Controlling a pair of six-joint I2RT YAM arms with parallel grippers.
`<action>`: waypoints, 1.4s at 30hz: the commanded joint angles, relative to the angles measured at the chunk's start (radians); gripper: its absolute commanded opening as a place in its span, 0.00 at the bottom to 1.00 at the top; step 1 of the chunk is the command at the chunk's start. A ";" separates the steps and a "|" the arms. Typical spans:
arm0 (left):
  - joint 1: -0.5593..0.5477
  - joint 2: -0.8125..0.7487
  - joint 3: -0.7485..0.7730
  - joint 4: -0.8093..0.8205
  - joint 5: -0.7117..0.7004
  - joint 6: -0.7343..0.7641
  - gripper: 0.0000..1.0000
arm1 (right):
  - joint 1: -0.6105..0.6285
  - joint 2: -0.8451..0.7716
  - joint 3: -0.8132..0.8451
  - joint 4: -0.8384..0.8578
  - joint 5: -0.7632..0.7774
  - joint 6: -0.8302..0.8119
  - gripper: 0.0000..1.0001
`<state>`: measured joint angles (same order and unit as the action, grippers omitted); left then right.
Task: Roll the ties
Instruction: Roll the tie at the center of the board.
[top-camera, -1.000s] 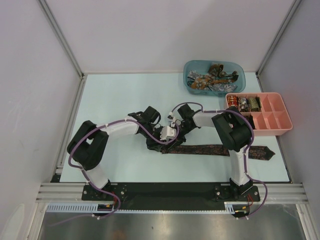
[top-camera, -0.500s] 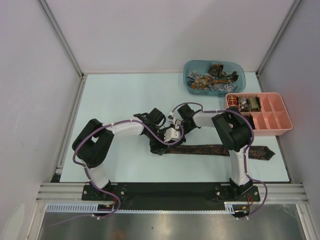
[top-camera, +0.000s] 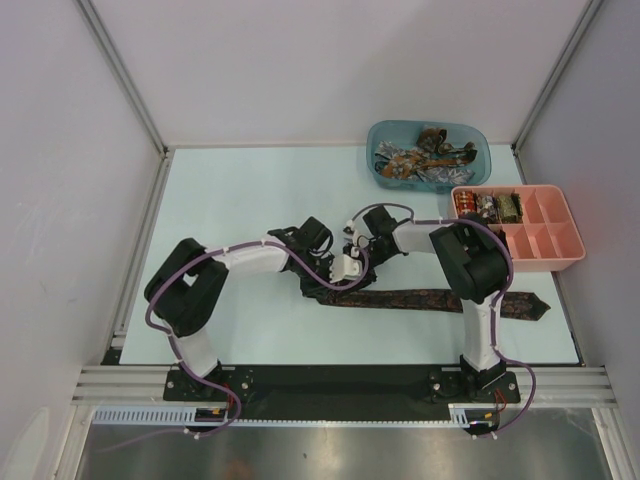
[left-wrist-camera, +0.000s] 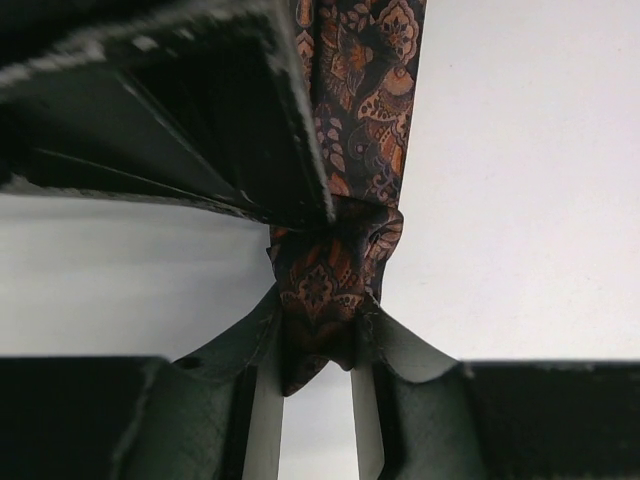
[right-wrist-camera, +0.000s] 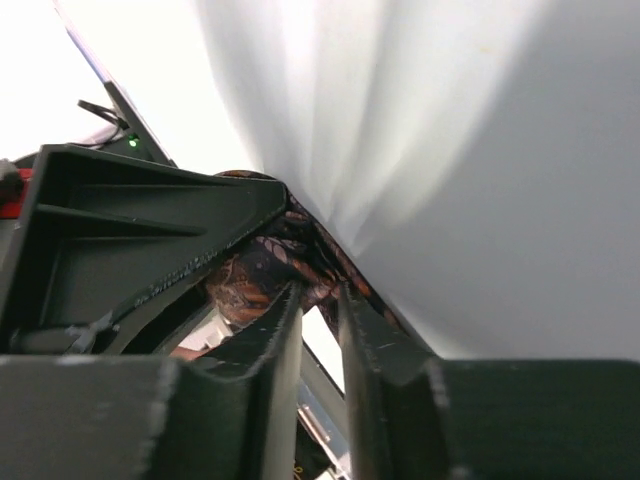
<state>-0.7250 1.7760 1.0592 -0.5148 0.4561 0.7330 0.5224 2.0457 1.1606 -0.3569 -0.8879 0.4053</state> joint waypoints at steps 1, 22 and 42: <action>-0.017 -0.020 -0.057 0.024 -0.043 0.017 0.27 | -0.025 -0.048 -0.016 0.032 -0.025 0.026 0.29; -0.028 -0.016 -0.084 0.053 -0.082 0.020 0.26 | 0.019 -0.067 -0.049 0.062 -0.080 0.063 0.50; -0.019 -0.047 -0.110 0.050 -0.050 0.034 0.26 | 0.005 -0.051 -0.035 0.005 -0.058 -0.021 0.44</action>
<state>-0.7441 1.7256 0.9890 -0.4347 0.4271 0.7418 0.5407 2.0056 1.1259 -0.3298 -0.9489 0.3920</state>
